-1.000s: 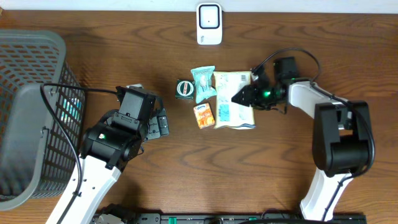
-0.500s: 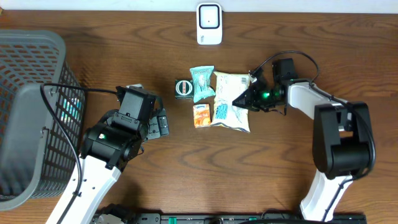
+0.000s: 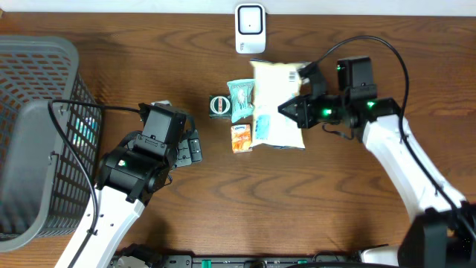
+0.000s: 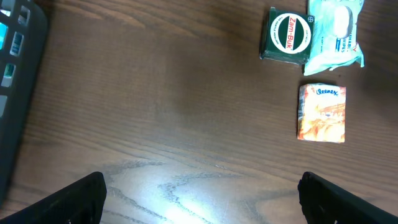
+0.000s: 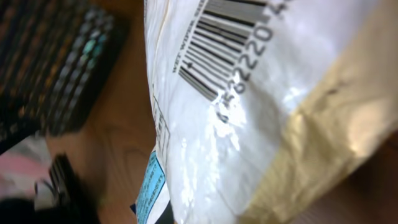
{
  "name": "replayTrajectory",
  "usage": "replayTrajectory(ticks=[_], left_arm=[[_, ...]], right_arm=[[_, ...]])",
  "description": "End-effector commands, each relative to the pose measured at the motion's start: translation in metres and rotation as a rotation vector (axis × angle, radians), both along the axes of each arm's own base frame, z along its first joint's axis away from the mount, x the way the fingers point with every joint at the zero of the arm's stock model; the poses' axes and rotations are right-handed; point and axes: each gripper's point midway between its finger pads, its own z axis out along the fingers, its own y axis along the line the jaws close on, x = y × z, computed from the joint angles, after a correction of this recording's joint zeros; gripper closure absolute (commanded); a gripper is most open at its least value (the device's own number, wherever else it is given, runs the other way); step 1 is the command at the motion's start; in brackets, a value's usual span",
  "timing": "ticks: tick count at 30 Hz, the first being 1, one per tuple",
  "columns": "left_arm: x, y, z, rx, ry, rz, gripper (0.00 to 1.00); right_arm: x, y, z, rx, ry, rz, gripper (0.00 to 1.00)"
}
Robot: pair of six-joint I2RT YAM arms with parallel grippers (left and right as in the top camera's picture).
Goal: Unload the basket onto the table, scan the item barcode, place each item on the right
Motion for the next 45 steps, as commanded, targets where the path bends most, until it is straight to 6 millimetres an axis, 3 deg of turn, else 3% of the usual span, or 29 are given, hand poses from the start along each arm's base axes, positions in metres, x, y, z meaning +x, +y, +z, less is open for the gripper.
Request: replayTrajectory(ticks=[1, 5, 9, 45], left_arm=[[0.001, 0.003, 0.001, 0.015, -0.004, 0.01, 0.02], [0.001, 0.003, 0.001, 0.015, -0.004, 0.01, 0.02], [0.001, 0.003, 0.001, 0.015, -0.004, 0.01, 0.02], [0.001, 0.003, 0.001, 0.015, -0.004, 0.01, 0.03]], right_arm=[[-0.022, 0.029, 0.023, -0.007, -0.183, 0.191, 0.99], [-0.039, 0.053, 0.027, -0.014, -0.257, 0.306, 0.99], [-0.044, 0.06, 0.027, -0.013, -0.272, 0.335, 0.99], [-0.039, 0.058, 0.027, -0.027, -0.284, 0.32, 0.99]])
